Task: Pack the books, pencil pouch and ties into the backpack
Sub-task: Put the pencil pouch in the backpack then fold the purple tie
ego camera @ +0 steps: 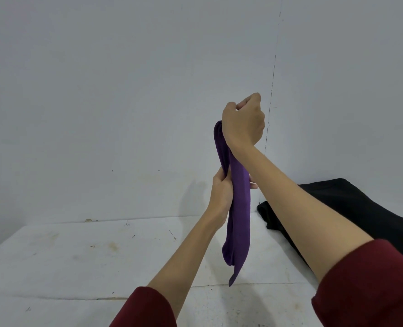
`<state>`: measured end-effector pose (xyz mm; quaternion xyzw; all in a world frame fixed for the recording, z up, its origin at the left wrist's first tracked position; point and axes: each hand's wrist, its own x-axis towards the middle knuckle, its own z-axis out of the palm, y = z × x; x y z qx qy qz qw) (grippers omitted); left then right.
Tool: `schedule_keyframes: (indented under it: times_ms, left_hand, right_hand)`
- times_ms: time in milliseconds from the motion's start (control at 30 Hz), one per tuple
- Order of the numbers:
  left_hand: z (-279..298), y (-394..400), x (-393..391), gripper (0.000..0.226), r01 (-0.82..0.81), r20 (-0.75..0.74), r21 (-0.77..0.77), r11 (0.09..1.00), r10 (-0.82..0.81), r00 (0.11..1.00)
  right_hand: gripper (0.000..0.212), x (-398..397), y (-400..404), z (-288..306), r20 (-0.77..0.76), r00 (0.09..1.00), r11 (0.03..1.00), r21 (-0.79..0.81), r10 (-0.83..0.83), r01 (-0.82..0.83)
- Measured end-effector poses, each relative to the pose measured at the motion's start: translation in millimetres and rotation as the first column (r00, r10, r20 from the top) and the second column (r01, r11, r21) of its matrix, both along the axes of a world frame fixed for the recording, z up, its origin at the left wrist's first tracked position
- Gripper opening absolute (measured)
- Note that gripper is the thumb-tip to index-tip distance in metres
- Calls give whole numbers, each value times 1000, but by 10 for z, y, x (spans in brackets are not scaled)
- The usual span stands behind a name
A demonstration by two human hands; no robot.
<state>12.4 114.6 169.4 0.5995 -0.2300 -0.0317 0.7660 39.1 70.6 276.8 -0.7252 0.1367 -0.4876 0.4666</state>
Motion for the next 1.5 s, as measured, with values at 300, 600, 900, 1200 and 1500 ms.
schedule_keyframes:
  times_ms: [300,600,900,1200,1500]
  left_hand:
    - [51,-1,-97,66,24,-18,2,1000,-24,1000]
    - [-109,87,25,18,-30,205,247,969,-22,979]
    - [-147,192,82,24,44,30,101,994,-48,998]
    - [-4,379,111,24,303,-75,32,953,-300,951]
    - [-163,409,125,14,243,-56,171,955,-237,970]
  right_hand:
    - [5,-31,-4,64,11,1000,1000,5,6,-6]
    - [6,-73,-12,103,46,998,998,38,42,-43]
    - [28,-139,-148,125,-121,881,884,-48,458,-466]
    - [79,-323,-559,-745,-547,325,573,376,771,-728]
    - [28,-255,-369,-719,-358,470,562,219,807,-797]
